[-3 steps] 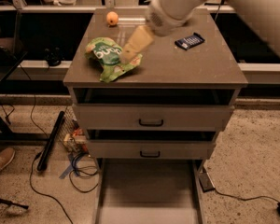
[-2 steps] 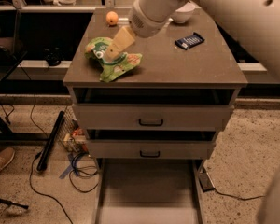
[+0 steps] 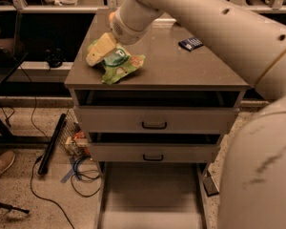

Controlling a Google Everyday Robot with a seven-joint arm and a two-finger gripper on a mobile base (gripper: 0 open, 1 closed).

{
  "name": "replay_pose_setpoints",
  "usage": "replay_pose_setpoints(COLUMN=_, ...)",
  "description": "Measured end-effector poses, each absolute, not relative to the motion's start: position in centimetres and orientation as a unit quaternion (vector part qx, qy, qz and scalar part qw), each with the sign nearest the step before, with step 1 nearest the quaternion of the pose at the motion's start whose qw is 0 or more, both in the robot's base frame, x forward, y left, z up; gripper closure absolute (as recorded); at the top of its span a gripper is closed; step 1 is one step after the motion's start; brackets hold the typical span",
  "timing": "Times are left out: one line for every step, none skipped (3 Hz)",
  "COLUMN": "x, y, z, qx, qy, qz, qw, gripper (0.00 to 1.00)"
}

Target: Place green rice chip bag into bottom drawer

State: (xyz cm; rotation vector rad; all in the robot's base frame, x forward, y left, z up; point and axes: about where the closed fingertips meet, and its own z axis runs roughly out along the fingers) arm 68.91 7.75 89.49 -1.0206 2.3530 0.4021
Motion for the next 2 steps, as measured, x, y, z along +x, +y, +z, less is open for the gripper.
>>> replay_pose_setpoints(x=70.1, y=9.6, z=87.3, qx=-0.368, qy=0.88, qz=0.153, qw=0.257, gripper=0.0)
replay_pose_setpoints(x=71.0, y=10.4, z=85.3, qx=-0.354, qy=0.889, qz=0.152, qw=0.248, gripper=0.18)
